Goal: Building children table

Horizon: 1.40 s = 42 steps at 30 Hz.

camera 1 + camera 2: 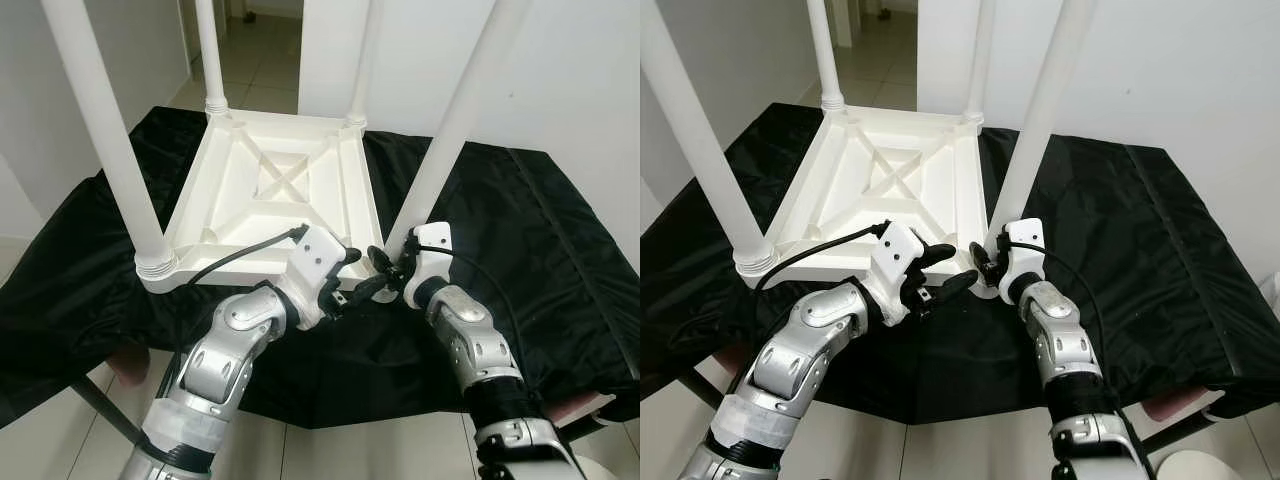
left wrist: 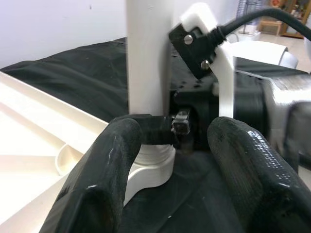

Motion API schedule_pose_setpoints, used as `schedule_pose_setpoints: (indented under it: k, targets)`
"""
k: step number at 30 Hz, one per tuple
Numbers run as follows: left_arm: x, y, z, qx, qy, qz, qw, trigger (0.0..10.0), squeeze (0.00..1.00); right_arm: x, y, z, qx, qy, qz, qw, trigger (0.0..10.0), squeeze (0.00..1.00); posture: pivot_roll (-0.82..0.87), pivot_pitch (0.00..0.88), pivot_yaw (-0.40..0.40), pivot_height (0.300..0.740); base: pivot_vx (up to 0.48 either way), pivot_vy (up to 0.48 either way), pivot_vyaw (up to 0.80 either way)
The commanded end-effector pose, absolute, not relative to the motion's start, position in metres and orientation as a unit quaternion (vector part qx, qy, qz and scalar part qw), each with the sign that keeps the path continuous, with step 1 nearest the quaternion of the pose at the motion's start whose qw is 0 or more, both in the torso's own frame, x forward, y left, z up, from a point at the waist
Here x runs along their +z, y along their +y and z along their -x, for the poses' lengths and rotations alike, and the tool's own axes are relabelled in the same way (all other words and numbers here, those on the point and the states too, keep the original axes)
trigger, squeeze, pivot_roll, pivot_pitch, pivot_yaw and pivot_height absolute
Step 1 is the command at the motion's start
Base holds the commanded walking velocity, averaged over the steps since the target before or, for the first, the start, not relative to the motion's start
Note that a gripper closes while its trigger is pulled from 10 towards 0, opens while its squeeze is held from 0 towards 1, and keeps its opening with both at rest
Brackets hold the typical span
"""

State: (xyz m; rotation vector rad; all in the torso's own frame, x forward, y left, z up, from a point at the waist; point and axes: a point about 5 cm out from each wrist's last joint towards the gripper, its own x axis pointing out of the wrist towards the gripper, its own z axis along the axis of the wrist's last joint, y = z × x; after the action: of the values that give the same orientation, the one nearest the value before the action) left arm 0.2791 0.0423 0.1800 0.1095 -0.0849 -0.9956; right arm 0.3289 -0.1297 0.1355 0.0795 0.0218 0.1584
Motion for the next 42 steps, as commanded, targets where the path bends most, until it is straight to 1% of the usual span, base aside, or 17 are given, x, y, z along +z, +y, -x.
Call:
schedule_pose_setpoints:
  k: [1, 3, 4, 6, 7, 11, 18, 28, 29, 32, 33, 42]
  targets:
    - [0.18, 0.042, -0.279, -0.46, -0.039, -0.053, 0.886, 10.0, 0.0, 0.134, -0.134, -0.325, 0.014, 0.017, -0.053, 0.998, 10.0, 0.0, 0.06, 0.031, -0.047, 0.74, 0.0, 0.0, 0.0]
    - [0.179, 0.042, -0.278, -0.46, -0.039, -0.054, 0.885, 10.0, 0.0, 0.134, -0.128, -0.319, -0.016, 0.009, -0.058, 0.998, 10.0, 0.0, 0.06, 0.029, -0.049, 0.74, 0.0, 0.0, 0.0]
    - [0.179, 0.042, -0.278, -0.46, -0.039, -0.054, 0.885, 10.0, 0.0, 0.134, -0.128, -0.319, -0.016, 0.009, -0.058, 0.998, 10.0, 0.0, 0.06, 0.029, -0.049, 0.74, 0.0, 0.0, 0.0]
    - [0.179, 0.042, -0.278, -0.461, -0.038, -0.054, 0.885, 10.0, 0.0, 0.131, -0.121, -0.31, -0.08, 0.016, -0.065, 0.994, 10.0, 0.0, 0.07, 0.023, -0.05, 0.74, 0.0, 0.0, 0.0]
    - [0.178, 0.042, -0.278, -0.461, -0.038, -0.054, 0.885, 10.0, 0.0, 0.129, -0.116, -0.307, -0.094, 0.024, -0.066, 0.993, 10.0, 0.0, 0.07, 0.019, -0.048, 0.74, 0.0, 0.0, 0.0]
    - [0.179, 0.041, -0.278, -0.462, -0.038, -0.054, 0.884, 10.0, 0.0, 0.128, -0.109, -0.305, -0.093, 0.034, -0.068, 0.993, 10.0, 0.0, 0.07, 0.023, -0.045, 0.74, 0.0, 0.0, 0.0]
    - [0.178, 0.04, -0.277, -0.465, -0.037, -0.055, 0.883, 10.0, 0.0, 0.131, -0.117, -0.303, -0.109, 0.033, -0.061, 0.992, 10.0, 0.0, 0.06, 0.03, -0.049, 0.74, 0.0, 0.0, 0.0]
    - [0.178, 0.044, -0.276, -0.455, -0.036, -0.054, 0.888, 10.0, 0.0, 0.131, -0.116, -0.296, -0.107, 0.028, -0.052, 0.993, 10.0, 0.0, 0.04, 0.045, -0.056, 0.74, 0.0, 0.0, 0.0]
    - [0.178, 0.044, -0.276, -0.456, -0.036, -0.054, 0.888, 10.0, 0.0, 0.131, -0.116, -0.294, -0.101, 0.026, -0.061, 0.993, 10.0, 1.0, 0.04, 0.047, -0.054, 0.74, 0.0, 0.0, 0.0]
    - [0.178, 0.043, -0.276, -0.457, -0.037, -0.054, 0.887, 10.0, 0.0, 0.131, -0.116, -0.292, -0.097, 0.026, -0.068, 0.993, 10.0, 1.0, 0.04, 0.047, -0.054, 0.74, 0.0, 0.0, 0.0]
    - [0.178, 0.043, -0.277, -0.457, -0.037, -0.054, 0.887, 10.0, 0.0, 0.134, -0.115, -0.29, -0.086, 0.015, -0.081, 0.993, 10.0, 1.0, 0.03, 0.046, -0.055, 0.74, 0.0, 0.0, 0.0]
    - [0.178, 0.042, -0.276, -0.459, -0.035, -0.052, 0.886, 10.0, 0.0, 0.134, -0.122, -0.286, -0.103, 0.018, -0.067, 0.992, 10.0, 1.0, 0.02, 0.054, -0.053, 0.74, 0.0, 0.0, 0.0]
